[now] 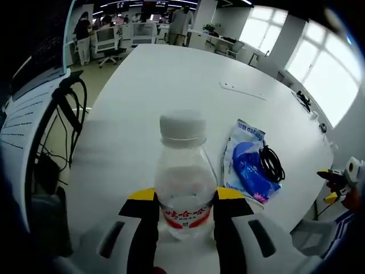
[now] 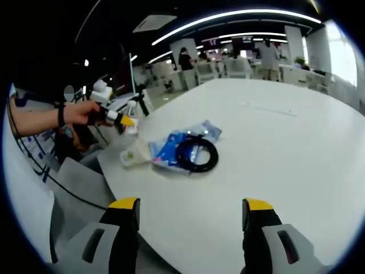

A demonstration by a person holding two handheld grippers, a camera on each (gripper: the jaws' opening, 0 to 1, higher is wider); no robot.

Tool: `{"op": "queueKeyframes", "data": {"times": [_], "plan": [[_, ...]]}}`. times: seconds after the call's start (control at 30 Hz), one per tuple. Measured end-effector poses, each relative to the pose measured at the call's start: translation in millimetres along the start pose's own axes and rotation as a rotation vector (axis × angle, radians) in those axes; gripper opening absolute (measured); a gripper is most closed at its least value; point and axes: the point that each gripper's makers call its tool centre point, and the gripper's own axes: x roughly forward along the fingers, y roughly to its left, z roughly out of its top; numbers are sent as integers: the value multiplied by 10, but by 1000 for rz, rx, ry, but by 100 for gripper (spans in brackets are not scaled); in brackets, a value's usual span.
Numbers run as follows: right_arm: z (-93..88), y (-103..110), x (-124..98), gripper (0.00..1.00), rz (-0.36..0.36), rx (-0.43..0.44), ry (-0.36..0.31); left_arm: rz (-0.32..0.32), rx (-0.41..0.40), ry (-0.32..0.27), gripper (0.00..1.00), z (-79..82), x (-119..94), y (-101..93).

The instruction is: Arrange the tabletop items into an orderly group along one side of the table until the central work area is clear of visible clutter.

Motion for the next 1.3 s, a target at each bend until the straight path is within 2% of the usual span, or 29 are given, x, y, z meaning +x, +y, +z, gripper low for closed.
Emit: {"op": "queueKeyframes", "data": {"times": [0.2,0.67,0.9,0.97,1.1,1.2,1.3], "plan": [[8,11,25,74,13,-7,2,10,-6,-13,35,-58,-73,-9],[21,36,53,74,35,-30,12,34,1,-35,35,-110,-34,119],[140,119,-82,77,32,-61,-5,56,29,-61,35,-172,-70,130],[134,98,-54,79,30,-68,-12,61,36,-71,35,-188,-76,134],[176,170,-176,82,24,-106,-9,70,56,-92,35,-226,-115,92],[217,161,-223,85,19,-102,-32,78,74,-108,35,-248,-157,43],[298,157,-264,85,6,-93,-71,83,84,-112,35,-176,-97,89]]}}
